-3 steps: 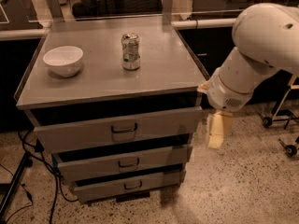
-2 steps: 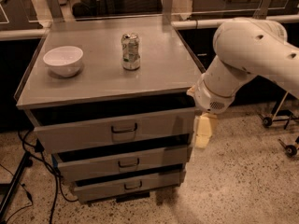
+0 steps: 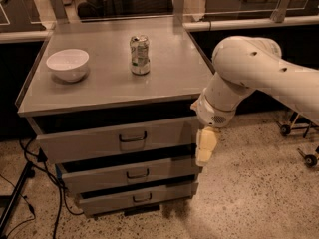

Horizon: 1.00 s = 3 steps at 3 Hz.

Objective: Open top drawer

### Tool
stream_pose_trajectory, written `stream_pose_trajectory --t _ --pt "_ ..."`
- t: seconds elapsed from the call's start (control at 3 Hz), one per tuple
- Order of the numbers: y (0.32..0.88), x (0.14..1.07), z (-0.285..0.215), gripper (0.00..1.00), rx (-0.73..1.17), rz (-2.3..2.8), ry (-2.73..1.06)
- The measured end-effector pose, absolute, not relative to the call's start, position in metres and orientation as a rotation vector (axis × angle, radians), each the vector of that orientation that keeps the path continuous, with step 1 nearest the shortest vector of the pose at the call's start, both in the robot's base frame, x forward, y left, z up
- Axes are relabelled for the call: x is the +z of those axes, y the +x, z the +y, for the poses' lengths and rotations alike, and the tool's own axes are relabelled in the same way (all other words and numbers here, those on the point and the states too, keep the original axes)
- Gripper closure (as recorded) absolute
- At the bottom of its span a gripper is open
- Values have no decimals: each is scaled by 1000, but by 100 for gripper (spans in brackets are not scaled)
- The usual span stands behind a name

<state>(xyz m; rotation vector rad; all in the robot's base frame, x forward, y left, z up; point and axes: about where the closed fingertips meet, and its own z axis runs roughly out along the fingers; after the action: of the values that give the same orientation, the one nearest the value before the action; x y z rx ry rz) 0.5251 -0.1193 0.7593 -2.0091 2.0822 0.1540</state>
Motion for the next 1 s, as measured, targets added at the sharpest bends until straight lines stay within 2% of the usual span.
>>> stream_pose_trajectory --t 1.0 --pt "569 730 -110 0 104 2053 -2048"
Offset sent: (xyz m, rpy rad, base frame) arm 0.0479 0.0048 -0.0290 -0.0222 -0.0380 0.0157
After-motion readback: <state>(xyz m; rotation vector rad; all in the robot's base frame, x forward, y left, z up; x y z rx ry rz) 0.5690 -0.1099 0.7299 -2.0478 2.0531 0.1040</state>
